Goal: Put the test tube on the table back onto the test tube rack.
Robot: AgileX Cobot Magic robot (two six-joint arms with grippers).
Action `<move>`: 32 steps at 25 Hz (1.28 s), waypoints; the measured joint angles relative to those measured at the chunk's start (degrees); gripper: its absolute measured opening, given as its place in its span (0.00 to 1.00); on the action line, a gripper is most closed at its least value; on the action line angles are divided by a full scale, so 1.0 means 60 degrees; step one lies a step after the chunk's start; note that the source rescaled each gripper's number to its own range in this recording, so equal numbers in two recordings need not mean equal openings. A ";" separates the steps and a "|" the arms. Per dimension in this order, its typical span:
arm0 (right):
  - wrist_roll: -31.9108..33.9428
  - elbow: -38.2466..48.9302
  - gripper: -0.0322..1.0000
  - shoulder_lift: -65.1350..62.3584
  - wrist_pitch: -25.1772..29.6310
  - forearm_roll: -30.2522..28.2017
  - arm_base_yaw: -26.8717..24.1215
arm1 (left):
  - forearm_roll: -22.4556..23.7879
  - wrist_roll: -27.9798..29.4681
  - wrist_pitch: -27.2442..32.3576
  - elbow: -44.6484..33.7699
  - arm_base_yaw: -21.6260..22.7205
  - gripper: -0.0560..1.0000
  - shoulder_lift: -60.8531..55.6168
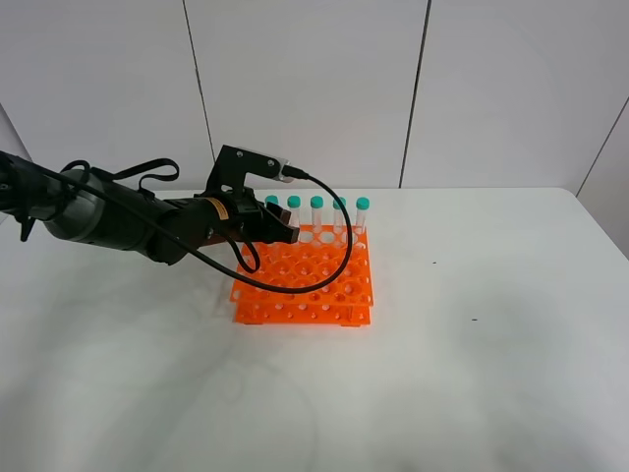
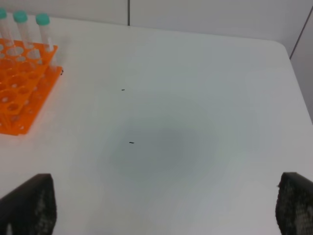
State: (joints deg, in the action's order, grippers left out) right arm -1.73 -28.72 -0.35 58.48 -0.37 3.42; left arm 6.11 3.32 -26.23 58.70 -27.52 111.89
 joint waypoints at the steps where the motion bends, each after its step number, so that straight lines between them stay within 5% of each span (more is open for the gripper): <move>1: 0.0000 0.0000 1.00 0.0000 0.0000 0.0000 0.0000 | 0.0000 0.0018 0.0036 -0.0007 0.0000 0.62 -0.0098; 8: 0.0000 0.0000 1.00 0.0000 0.0000 0.0000 0.0000 | 0.0000 0.0034 0.0426 -0.0007 -0.0134 0.63 -0.1361; 14: 0.0000 0.0000 1.00 0.0000 0.0000 0.0000 0.0000 | 0.0021 0.0054 0.1961 -0.0007 -0.0332 0.69 -0.3033; 19: 0.0000 0.0000 1.00 0.0000 0.0000 0.0000 0.0000 | 0.0021 0.0054 0.4937 0.0199 -0.0298 0.96 -0.3807; 27: 0.0000 0.0000 1.00 0.0000 0.0000 0.0000 0.0000 | 0.0013 0.0054 1.0403 0.2937 0.0375 1.00 -0.2771; 32: 0.0000 0.0000 1.00 0.0000 0.0000 0.0000 0.0000 | -0.0007 -0.0102 1.2794 0.4360 0.1323 1.00 -0.1692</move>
State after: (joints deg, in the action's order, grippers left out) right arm -1.73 -28.72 -0.35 58.48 -0.37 3.42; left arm 6.07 2.70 50.53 84.86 -19.58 101.74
